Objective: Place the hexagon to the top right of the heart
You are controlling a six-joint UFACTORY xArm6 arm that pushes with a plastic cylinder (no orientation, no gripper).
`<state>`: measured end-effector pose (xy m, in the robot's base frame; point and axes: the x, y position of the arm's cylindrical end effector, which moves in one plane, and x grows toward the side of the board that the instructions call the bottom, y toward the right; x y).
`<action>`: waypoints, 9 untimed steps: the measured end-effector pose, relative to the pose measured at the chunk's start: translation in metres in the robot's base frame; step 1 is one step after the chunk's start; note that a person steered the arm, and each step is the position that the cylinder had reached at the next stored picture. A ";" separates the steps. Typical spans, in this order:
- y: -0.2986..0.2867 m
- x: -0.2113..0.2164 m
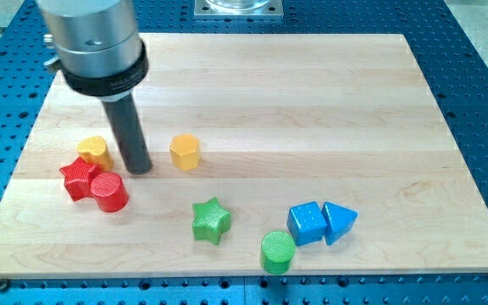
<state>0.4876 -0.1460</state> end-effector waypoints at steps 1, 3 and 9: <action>-0.010 0.024; -0.007 0.053; 0.077 -0.041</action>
<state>0.4462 -0.0686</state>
